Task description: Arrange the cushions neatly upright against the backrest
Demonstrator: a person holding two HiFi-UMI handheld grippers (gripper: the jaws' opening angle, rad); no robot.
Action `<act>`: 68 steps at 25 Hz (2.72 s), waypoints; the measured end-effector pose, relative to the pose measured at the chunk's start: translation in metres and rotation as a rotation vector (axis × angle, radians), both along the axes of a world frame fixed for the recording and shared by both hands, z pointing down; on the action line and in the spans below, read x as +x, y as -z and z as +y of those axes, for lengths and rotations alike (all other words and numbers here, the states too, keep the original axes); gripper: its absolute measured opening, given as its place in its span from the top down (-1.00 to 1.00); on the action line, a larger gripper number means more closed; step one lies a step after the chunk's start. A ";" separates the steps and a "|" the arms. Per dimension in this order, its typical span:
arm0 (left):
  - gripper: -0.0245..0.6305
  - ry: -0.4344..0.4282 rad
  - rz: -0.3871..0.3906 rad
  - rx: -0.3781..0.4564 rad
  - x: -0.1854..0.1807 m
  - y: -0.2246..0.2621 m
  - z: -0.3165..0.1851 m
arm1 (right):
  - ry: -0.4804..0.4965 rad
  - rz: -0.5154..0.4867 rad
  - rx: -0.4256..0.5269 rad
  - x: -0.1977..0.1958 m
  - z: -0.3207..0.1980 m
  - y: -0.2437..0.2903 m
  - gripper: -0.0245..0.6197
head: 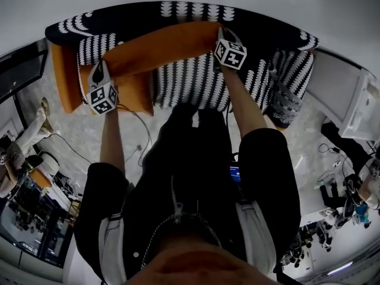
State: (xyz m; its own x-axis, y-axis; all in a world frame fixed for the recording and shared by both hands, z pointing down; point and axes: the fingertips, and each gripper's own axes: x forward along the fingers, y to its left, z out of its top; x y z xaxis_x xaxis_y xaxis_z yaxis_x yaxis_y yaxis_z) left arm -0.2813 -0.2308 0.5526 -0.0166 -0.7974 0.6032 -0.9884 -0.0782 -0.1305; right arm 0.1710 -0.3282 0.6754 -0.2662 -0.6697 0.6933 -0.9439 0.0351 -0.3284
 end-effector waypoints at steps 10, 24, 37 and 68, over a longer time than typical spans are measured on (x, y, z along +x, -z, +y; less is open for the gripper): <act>0.88 -0.022 0.036 0.077 0.026 0.037 0.030 | 0.044 -0.008 0.028 0.027 0.064 0.036 0.82; 0.88 -0.145 0.091 0.090 0.125 0.040 0.058 | -0.019 0.021 0.055 0.133 0.150 0.076 0.82; 0.88 -0.266 0.201 0.013 0.243 0.003 0.043 | -0.165 0.096 0.068 0.254 0.162 0.094 0.82; 0.87 -0.214 0.237 -0.192 0.275 -0.113 -0.094 | -0.168 0.126 -0.069 0.286 0.035 0.011 0.80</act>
